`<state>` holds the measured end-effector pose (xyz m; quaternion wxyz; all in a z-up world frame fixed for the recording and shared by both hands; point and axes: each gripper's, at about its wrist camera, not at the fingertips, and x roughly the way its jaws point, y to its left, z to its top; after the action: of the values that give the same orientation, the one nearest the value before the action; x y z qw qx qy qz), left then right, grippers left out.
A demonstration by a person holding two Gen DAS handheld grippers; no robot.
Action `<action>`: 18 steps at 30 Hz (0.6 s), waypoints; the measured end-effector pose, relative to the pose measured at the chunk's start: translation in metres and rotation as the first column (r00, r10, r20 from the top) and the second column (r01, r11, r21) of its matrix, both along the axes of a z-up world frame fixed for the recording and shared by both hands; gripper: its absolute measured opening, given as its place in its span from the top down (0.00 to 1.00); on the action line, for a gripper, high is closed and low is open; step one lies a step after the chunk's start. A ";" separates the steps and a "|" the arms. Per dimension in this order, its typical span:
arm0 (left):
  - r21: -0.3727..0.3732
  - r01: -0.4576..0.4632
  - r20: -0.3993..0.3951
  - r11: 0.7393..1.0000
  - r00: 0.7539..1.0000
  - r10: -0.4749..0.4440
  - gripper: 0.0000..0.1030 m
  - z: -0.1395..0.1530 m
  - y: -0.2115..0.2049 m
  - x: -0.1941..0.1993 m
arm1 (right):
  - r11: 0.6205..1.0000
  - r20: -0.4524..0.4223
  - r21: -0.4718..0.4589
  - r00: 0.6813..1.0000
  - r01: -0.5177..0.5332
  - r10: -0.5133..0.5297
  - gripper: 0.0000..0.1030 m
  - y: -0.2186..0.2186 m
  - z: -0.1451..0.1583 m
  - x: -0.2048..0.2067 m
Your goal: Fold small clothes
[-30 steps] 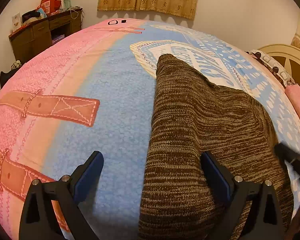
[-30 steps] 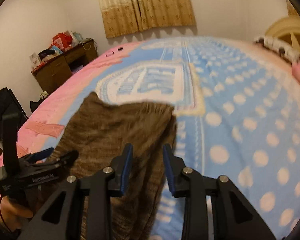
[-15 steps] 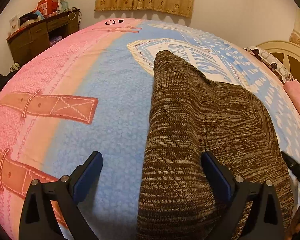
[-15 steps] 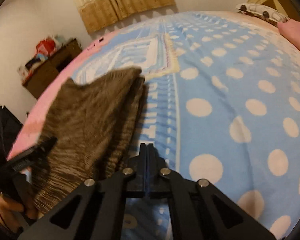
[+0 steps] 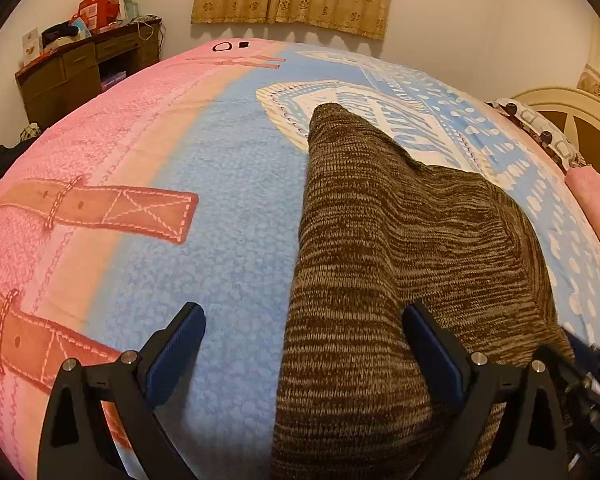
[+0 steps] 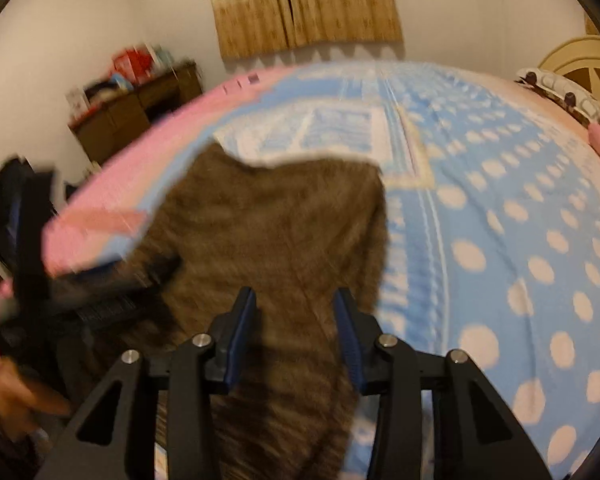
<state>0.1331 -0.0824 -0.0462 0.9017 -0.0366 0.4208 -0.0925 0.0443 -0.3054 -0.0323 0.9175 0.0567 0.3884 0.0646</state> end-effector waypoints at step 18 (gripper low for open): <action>0.022 0.225 -0.027 0.974 0.974 -0.224 0.01 0.003 0.027 -0.103 | 0.995 0.004 -0.055 0.997 0.080 -0.079 0.32 -0.005 -0.019 -0.079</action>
<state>0.0297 -0.0551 -0.0433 0.8806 0.0213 0.4343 -0.1881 -0.0348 -0.3107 -0.0517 0.9210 0.0465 0.3865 0.0173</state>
